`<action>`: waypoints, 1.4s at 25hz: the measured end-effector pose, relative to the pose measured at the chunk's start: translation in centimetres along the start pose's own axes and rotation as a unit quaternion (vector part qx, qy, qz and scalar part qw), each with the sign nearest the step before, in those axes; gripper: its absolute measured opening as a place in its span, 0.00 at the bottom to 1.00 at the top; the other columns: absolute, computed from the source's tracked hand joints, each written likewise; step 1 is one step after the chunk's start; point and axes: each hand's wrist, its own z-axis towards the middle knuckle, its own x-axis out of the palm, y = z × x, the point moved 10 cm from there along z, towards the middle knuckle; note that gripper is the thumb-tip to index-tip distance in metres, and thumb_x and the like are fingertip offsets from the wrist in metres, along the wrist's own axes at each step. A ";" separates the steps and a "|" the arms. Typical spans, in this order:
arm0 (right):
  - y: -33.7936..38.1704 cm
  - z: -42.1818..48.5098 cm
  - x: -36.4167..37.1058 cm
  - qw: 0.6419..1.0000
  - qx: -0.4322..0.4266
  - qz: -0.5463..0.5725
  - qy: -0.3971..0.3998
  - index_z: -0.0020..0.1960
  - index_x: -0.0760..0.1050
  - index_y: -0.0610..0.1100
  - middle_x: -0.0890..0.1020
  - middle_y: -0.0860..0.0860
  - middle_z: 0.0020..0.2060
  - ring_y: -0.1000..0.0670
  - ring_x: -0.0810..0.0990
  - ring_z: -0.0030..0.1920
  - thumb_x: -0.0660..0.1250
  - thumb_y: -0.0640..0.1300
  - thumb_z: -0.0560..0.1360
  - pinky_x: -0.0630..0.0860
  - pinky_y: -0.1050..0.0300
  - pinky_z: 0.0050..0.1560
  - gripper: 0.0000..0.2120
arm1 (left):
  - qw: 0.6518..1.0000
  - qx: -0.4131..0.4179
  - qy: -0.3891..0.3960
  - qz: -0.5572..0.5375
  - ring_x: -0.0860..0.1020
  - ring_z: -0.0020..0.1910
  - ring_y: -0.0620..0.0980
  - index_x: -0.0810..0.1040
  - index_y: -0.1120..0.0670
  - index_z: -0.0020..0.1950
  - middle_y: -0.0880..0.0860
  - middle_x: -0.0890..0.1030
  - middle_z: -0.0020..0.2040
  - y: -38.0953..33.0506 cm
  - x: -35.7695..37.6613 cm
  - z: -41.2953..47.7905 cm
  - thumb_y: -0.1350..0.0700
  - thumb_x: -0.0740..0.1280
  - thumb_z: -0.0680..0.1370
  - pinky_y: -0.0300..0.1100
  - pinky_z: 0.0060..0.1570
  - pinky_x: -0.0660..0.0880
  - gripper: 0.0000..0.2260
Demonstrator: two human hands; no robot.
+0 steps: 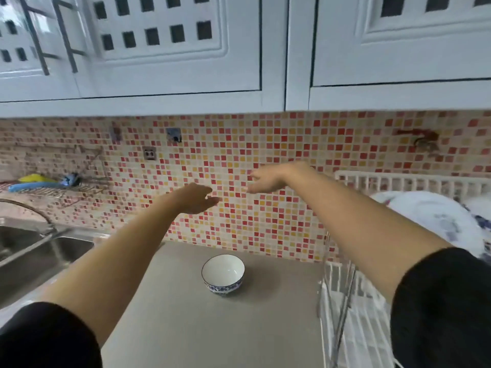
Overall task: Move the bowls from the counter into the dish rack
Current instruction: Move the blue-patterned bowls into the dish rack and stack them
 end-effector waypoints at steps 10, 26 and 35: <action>0.6 9.6 24.4 0.961 0.176 0.182 0.112 0.75 0.58 0.40 0.62 0.40 0.74 0.39 0.64 0.72 0.48 0.56 0.81 0.63 0.48 0.70 0.29 | 0.980 -0.064 0.153 -0.108 0.68 0.70 0.61 0.65 0.63 0.72 0.63 0.70 0.71 8.7 23.3 3.0 0.47 0.52 0.82 0.49 0.67 0.65 0.25; 2.6 10.7 41.8 0.727 0.299 0.618 0.014 0.63 0.62 0.39 0.73 0.43 0.59 0.49 0.79 0.39 0.55 0.34 0.76 0.81 0.44 0.48 0.16 | 0.916 -0.157 0.128 -0.346 0.62 0.75 0.60 0.43 0.59 0.78 0.60 0.58 0.77 8.8 36.1 3.6 0.45 0.57 0.80 0.49 0.72 0.60 0.35; 5.2 -0.9 43.4 0.714 0.253 0.651 0.043 0.61 0.63 0.50 0.74 0.51 0.56 0.49 0.77 0.54 0.54 0.33 0.74 0.83 0.51 0.45 0.19 | 0.873 -0.257 0.108 -0.400 0.81 0.42 0.65 0.70 0.60 0.60 0.60 0.77 0.43 8.0 38.1 -6.5 0.59 0.53 0.80 0.56 0.39 0.82 0.13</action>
